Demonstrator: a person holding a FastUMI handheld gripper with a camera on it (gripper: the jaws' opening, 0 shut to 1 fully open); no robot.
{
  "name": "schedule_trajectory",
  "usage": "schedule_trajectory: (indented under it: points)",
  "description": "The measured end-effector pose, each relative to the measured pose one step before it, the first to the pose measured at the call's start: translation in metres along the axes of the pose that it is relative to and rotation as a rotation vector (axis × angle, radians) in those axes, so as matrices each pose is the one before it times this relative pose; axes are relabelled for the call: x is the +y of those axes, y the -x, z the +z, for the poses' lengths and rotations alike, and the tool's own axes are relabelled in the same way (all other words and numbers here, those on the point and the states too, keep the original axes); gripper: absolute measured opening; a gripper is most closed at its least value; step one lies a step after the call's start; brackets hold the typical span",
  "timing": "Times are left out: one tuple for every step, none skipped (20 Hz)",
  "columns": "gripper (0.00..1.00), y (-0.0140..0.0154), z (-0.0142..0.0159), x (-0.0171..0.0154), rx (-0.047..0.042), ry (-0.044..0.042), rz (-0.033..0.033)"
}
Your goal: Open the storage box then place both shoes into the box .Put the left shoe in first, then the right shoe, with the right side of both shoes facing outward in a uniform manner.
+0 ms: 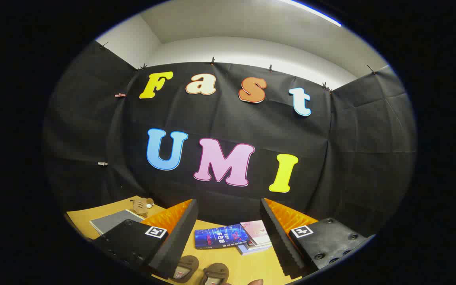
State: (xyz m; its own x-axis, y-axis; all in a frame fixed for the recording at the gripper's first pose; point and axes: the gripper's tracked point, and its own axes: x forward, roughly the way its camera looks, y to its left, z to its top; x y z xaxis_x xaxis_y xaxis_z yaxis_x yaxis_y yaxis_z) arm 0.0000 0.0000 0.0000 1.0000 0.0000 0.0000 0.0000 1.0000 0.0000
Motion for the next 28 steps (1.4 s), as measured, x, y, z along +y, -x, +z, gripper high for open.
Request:
schedule_trajectory:
  points:
    - [0.97, 0.00027, -0.00111, -0.00259, 0.00500, 0.00142, -0.00473]
    - [0.97, -0.00014, -0.00066, -0.00097, 0.00171, 0.00335, -0.00417]
    - [0.97, -0.00013, -0.00056, -0.00102, -0.00147, 0.00282, -0.00189]
    - [0.97, -0.00014, 0.00085, 0.00047, -0.00170, 0.00215, 0.00026]
    - [0.97, 0.00000, 0.00017, -0.00113, -0.00098, 0.00274, -0.00199]
    - [0.97, -0.00029, 0.00040, -0.00027, -0.00081, 0.00165, -0.00004]
    - [0.97, 0.00068, -0.00092, 0.00120, -0.00035, 0.00076, 0.00085]
    - [0.97, 0.00001, -0.00079, 0.00082, 0.00112, -0.00105, 0.00259]
    - [0.97, 0.00042, 0.00009, 0.00111, 0.00081, -0.00055, 0.00154]
    - [0.97, 0.00043, -0.00159, 0.00061, 0.00142, 0.00088, 0.00134]
    - [0.97, -0.00030, -0.00085, 0.00124, 0.00362, 0.00106, 0.00170]
    - [0.97, 0.00091, -0.00150, 0.00158, 0.00275, 0.00133, 0.00319]
    - [0.97, 0.00001, -0.00057, 0.00060, 0.00048, 0.00012, 0.00144]
    - [0.97, -0.00095, 0.00089, 0.00186, -0.00005, -0.00002, 0.00356]
    - [0.97, 0.00023, 0.00146, 0.00111, -0.00321, 0.00101, 0.00269]
    - [0.97, -0.00072, 0.00134, 0.00070, -0.00283, 0.00328, 0.00052]
    - [0.97, 0.00022, -0.00081, 0.00030, -0.00127, 0.00150, 0.00348]
    - [0.97, -0.00023, -0.00092, 0.00100, 0.00028, -0.00275, 0.00339]
    - [0.97, -0.00022, -0.00015, 0.00233, 0.00230, -0.00585, 0.00408]
    - [0.97, -0.00002, -0.00157, 0.00094, 0.00390, -0.00697, 0.00489]
    - [0.97, -0.00044, -0.00162, 0.00101, 0.00444, -0.00586, 0.00395]
    - [0.97, 0.00025, -0.00033, 0.00158, 0.00367, -0.00293, 0.00533]
    - [0.97, -0.00083, 0.00015, 0.00082, 0.00014, 0.00017, 0.00512]
    - [0.97, -0.00107, 0.00008, 0.00157, 0.00100, 0.00243, 0.00871]
    - [0.97, -0.00050, -0.00013, 0.00340, -0.00057, 0.00310, 0.01460]
    - [0.97, -0.00207, 0.00074, 0.00506, 0.00295, 0.00025, 0.02204]
    - [0.97, -0.00199, -0.00111, 0.00745, 0.00706, -0.00490, 0.03194]
    - [0.97, -0.00321, -0.00126, 0.00916, 0.01155, -0.01687, 0.04152]
